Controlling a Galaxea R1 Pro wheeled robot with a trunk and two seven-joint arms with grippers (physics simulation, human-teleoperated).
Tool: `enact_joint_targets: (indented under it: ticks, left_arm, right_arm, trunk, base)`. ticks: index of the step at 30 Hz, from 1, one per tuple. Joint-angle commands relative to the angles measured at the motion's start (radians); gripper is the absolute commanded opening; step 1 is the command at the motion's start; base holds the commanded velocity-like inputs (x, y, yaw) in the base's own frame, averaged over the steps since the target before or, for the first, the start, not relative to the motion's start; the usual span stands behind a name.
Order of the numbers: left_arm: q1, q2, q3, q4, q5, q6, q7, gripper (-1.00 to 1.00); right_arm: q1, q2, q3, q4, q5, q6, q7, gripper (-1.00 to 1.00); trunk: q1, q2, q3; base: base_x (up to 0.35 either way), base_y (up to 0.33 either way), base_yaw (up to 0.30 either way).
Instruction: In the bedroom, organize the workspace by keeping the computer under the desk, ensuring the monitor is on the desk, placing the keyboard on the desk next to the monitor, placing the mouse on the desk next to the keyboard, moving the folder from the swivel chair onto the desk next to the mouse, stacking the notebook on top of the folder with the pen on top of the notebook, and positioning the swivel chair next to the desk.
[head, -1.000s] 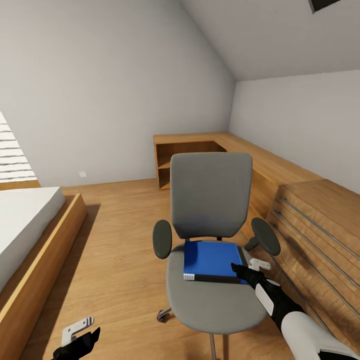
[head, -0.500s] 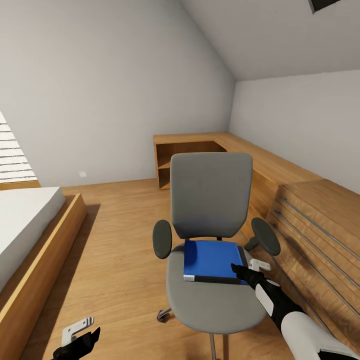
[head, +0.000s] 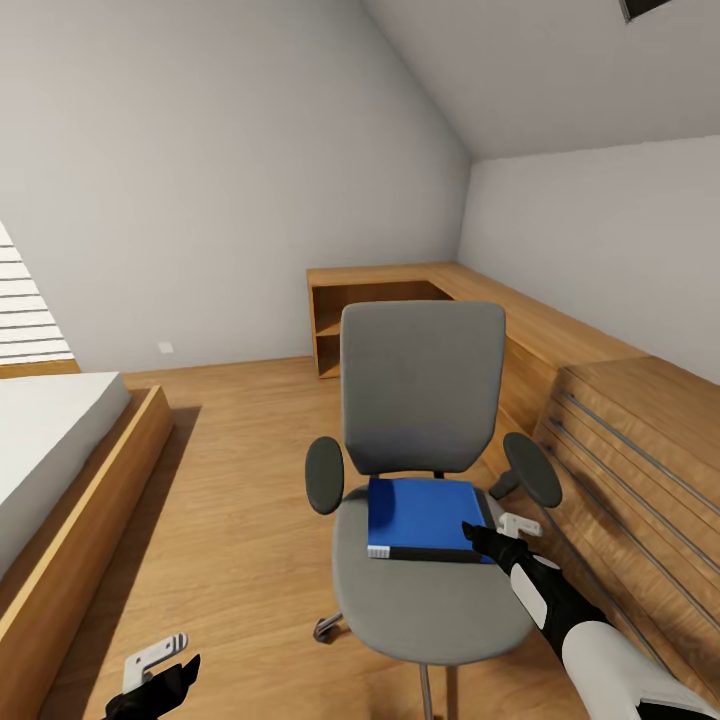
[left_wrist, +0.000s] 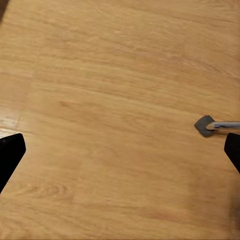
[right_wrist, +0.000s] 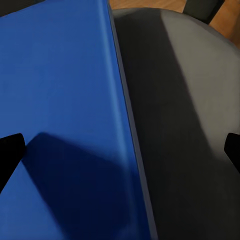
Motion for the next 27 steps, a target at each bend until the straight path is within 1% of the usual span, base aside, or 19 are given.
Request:
enact_joint_targets:
  ticks: [1,4,10,13,18,27]
  left_arm:
    - [-0.001,-0.001,0.004,-0.002,0.008,0.007,-0.006,1.00]
    - [-0.001,-0.001,0.008,-0.002,0.008,0.007,-0.006,1.00]
    - [-0.001,-0.001,0.033,-0.002,0.008,0.005,-0.008,1.00]
    - [-0.001,-0.001,0.041,-0.002,0.008,0.005,-0.008,1.00]
    - [-0.001,-0.002,0.045,-0.002,0.009,0.005,-0.009,1.00]
    - [-0.001,-0.003,0.046,0.000,0.008,0.004,-0.009,1.00]
  right_arm:
    - [0.000,0.000,-0.004,0.024,-0.005,0.005,0.006,1.00]
    - [0.000,0.000,-0.004,0.024,-0.005,0.005,0.006,1.00]
    - [0.000,0.000,-0.004,0.024,-0.005,0.005,0.005,1.00]
    - [0.000,0.000,-0.004,0.024,-0.005,0.005,0.005,1.00]
    - [0.000,0.000,-0.004,0.024,-0.005,0.005,0.005,1.00]
    - [0.000,0.000,-0.004,0.024,-0.004,0.005,0.005,1.00]
  trunk:
    - [0.000,0.000,-0.001]
    - [0.000,0.000,-0.001]
    - [0.000,0.000,-0.001]
    - [0.000,0.000,-0.001]
    - [0.000,0.000,-0.001]
    - [0.000,0.000,-0.001]
  base:
    - [0.000,0.000,0.000]
    - [0.000,0.000,0.000]
    - [-0.004,0.000,0.000]
    - [-0.149,0.000,0.000]
    - [-0.140,0.000,0.000]
    - [-0.018,0.000,0.000]
